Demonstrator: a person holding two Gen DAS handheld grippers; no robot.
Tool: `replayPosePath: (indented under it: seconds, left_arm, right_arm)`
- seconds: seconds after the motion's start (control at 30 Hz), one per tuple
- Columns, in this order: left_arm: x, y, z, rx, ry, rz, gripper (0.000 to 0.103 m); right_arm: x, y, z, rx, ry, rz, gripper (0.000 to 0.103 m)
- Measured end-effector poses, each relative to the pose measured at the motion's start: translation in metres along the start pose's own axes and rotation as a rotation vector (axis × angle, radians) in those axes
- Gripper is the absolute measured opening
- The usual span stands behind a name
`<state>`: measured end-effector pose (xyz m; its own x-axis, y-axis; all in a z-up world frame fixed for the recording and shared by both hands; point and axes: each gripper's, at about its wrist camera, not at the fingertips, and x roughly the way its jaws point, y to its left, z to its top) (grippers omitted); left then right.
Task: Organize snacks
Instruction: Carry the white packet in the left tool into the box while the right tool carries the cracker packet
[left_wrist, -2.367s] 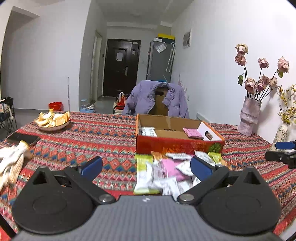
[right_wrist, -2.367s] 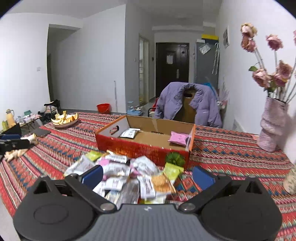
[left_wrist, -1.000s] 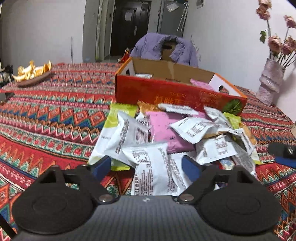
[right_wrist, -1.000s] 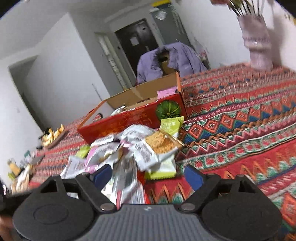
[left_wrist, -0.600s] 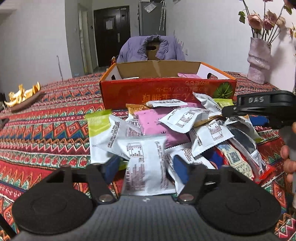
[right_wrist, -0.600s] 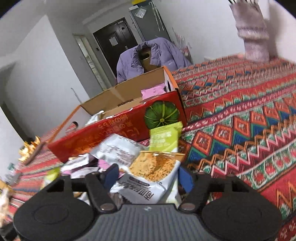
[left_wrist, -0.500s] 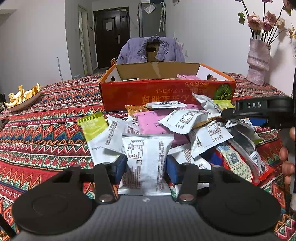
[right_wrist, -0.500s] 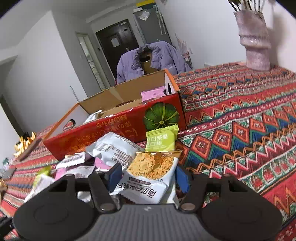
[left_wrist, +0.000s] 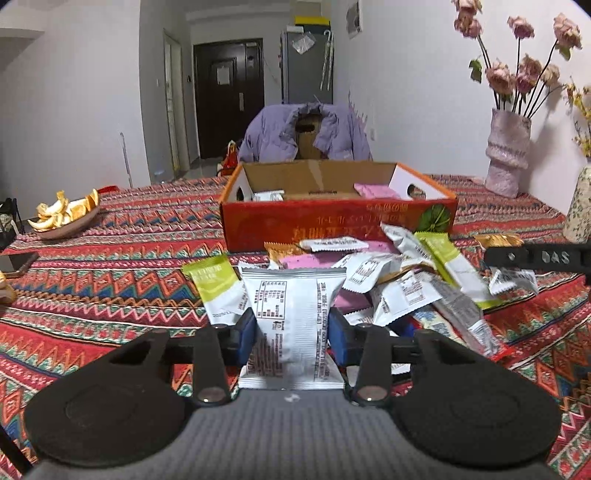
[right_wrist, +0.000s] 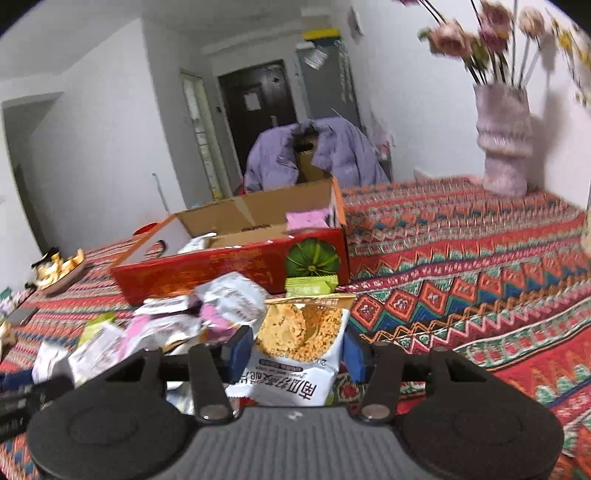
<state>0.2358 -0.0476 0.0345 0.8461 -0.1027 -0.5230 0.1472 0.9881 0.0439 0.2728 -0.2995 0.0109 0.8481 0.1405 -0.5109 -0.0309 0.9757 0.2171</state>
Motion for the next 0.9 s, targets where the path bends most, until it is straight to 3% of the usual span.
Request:
replayPosePath:
  seconds: [0.3, 0.53, 0.67, 0.9]
  left_arm:
    - [-0.041, -0.004, -0.004, -0.021, -0.040, -0.019, 0.041]
    - [-0.049, 0.005, 0.015, -0.057, -0.070, -0.047, 0.041]
    - [-0.035, 0.019, 0.043, -0.095, -0.060, -0.106, 0.041]
    - [0.026, 0.031, 0.131, -0.083, -0.064, -0.165, 0.041]
  right_arm:
    - [-0.071, 0.017, -0.014, -0.086, -0.034, 0.072, 0.051]
    - [-0.085, 0.017, -0.009, -0.088, -0.049, 0.110, 0.051]
    - [-0.080, 0.018, 0.013, -0.091, -0.061, 0.161, 0.051]
    - [-0.029, 0.024, 0.088, -0.124, -0.056, 0.269, 0.051]
